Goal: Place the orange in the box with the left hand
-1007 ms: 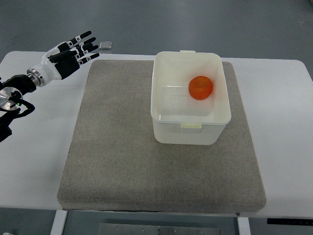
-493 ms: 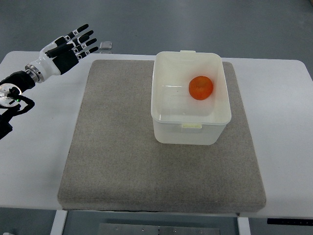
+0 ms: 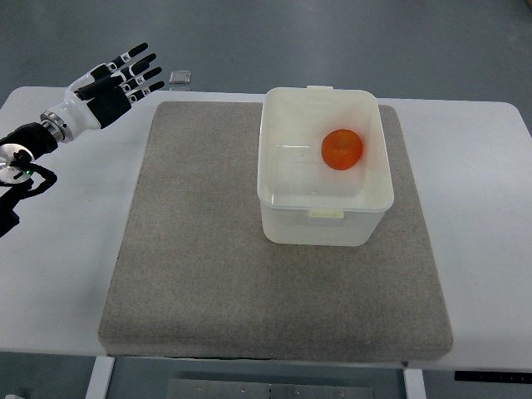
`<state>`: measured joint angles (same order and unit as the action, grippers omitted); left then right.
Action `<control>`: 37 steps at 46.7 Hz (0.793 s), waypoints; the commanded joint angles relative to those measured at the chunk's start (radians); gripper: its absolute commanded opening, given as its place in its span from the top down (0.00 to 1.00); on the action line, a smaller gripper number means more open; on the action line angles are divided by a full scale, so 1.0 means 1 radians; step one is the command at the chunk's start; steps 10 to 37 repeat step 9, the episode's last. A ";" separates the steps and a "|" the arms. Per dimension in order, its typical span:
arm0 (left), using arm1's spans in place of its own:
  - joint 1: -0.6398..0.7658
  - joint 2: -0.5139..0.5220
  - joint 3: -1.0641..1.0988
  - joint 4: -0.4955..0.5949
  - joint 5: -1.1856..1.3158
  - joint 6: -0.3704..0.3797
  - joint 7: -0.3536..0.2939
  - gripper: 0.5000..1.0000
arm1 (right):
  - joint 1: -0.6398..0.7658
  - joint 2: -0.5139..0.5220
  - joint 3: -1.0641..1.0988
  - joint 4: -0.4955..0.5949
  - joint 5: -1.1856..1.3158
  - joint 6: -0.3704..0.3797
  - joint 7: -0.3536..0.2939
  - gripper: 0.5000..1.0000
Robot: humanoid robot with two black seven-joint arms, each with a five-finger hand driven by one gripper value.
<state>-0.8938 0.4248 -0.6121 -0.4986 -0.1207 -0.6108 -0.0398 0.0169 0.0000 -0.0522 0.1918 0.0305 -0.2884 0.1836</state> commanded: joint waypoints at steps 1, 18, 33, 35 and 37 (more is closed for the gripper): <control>-0.001 0.000 0.000 -0.001 0.000 0.000 0.000 0.01 | 0.001 0.000 0.002 0.000 0.000 -0.002 0.000 0.15; -0.001 0.003 -0.006 0.002 0.000 0.000 0.001 0.01 | 0.001 0.000 0.002 0.000 0.000 -0.002 0.002 0.15; -0.001 0.003 -0.006 0.002 0.000 0.000 0.001 0.01 | 0.001 0.000 0.002 0.000 0.000 -0.002 0.002 0.15; -0.001 0.003 -0.006 0.002 0.000 0.000 0.001 0.01 | 0.001 0.000 0.002 0.000 0.000 -0.002 0.002 0.15; -0.001 0.003 -0.006 0.002 0.000 0.000 0.001 0.01 | 0.001 0.000 0.002 0.000 0.000 -0.002 0.002 0.15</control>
